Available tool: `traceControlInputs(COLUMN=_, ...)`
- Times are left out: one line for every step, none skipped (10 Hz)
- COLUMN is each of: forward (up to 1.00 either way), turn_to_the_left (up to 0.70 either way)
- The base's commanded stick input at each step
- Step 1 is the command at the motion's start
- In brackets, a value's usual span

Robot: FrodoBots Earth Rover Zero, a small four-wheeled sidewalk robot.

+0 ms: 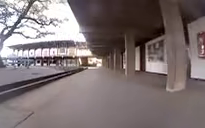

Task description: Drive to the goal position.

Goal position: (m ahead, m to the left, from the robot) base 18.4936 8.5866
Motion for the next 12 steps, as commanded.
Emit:
traceControlInputs(forward=0.7, turn_to_the_left=0.0)
traceControlInputs(forward=0.7, turn_to_the_left=0.0)
traceControlInputs(forward=0.7, turn_to_the_left=0.0)
traceControlInputs(forward=0.7, turn_to_the_left=0.0)
traceControlInputs(forward=0.7, turn_to_the_left=0.0)
traceControlInputs(forward=0.7, turn_to_the_left=0.0)
traceControlInputs(forward=0.7, turn_to_the_left=0.0)
traceControlInputs(forward=0.7, turn_to_the_left=0.0)
traceControlInputs(forward=0.7, turn_to_the_left=0.0)
traceControlInputs(forward=0.7, turn_to_the_left=0.0)
traceControlInputs(forward=0.7, turn_to_the_left=0.0)
traceControlInputs(forward=0.7, turn_to_the_left=0.0)
